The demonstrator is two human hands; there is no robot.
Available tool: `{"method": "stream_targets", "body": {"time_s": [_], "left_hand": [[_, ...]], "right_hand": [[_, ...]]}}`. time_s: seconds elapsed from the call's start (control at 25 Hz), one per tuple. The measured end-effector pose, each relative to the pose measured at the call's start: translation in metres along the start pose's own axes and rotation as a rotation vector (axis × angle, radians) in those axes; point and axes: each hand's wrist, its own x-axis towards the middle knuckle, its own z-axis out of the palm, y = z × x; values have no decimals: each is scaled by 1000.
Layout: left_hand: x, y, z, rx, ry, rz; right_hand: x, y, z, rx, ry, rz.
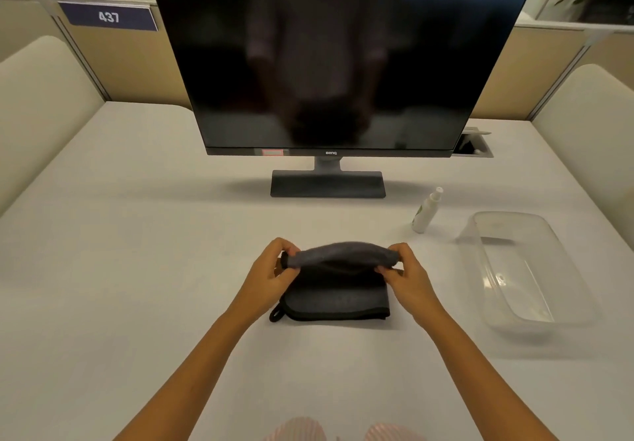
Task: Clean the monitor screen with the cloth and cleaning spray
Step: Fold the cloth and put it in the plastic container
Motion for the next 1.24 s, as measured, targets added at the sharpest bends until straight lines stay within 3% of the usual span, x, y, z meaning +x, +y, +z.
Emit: {"method": "stream_targets", "body": {"time_s": [0.2,0.32,0.52,0.68,0.8,0.88,1.16,1.24], "left_hand": [[-34,-19,-16,430,-117,310],[-43,-27,-15,666,-181,399],[-33,-18,-11,613,-100,334],[1,2,19,788,-6,367],[13,-3,42,960,-125,349],[14,-17,46,1024,-171,297],[2,-32,47,983,-6,347],[4,-32,46,986,-53,288]], "right_hand": [[-24,18,-12,-198,31,-204],[-31,29,-11,-375,28,-245],[-34,23,-1,-503,138,-199],[-33,-1,31,-602,316,-344],[-33,-4,59,-792,290,-396],[-35,-2,67,-901,229,-330],[-36,17,76,-903,231,-158],[-35,19,76,-868,236,-157]]}}
